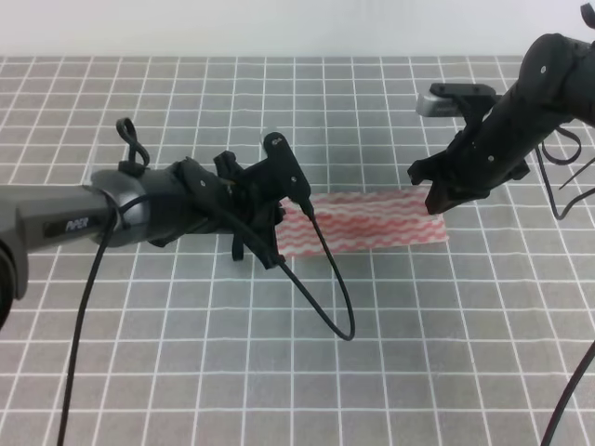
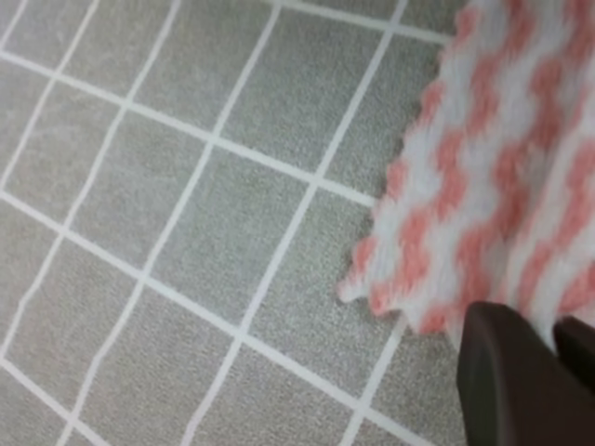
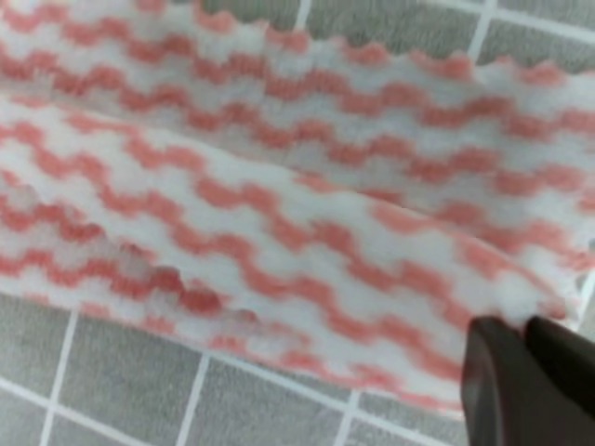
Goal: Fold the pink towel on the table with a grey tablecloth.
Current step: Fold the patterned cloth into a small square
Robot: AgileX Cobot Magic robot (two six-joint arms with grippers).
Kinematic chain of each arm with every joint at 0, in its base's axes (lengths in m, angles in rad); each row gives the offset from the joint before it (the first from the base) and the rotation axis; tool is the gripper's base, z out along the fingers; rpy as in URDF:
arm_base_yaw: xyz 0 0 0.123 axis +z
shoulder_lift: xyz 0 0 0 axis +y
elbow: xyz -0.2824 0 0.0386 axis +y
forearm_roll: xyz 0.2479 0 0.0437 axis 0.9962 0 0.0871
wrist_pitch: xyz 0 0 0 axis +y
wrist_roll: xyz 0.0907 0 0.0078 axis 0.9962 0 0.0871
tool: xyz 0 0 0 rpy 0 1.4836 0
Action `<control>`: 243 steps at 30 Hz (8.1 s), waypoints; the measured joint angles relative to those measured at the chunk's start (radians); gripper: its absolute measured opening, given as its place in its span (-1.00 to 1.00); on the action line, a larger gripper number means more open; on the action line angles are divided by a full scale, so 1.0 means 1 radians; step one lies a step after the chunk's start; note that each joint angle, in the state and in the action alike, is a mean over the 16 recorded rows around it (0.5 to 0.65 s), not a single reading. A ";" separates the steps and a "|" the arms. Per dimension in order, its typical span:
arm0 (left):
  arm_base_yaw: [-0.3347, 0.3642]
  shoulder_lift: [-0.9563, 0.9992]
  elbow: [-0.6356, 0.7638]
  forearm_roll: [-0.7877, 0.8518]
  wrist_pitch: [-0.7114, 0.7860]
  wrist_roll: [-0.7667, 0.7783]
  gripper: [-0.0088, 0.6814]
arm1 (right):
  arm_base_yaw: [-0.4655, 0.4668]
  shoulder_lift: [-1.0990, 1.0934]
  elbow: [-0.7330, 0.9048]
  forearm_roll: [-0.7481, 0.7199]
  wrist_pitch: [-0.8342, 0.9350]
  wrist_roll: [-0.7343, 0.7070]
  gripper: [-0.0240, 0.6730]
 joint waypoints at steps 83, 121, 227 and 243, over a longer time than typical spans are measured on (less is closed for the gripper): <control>0.020 0.095 -0.149 -0.101 -0.148 -0.081 0.08 | 0.000 0.010 0.000 0.056 -0.190 0.000 -0.43; 0.037 0.031 -0.210 -0.100 -0.071 -0.095 -0.28 | 0.050 0.072 -0.022 0.422 -0.038 -0.522 -0.98; 0.048 0.138 -0.214 0.000 0.309 -0.236 -0.96 | -0.033 0.194 -0.222 0.053 0.170 0.026 -0.20; 0.048 0.138 -0.214 0.021 0.313 -0.249 -0.96 | -0.011 0.202 -0.241 0.048 0.151 0.025 -0.77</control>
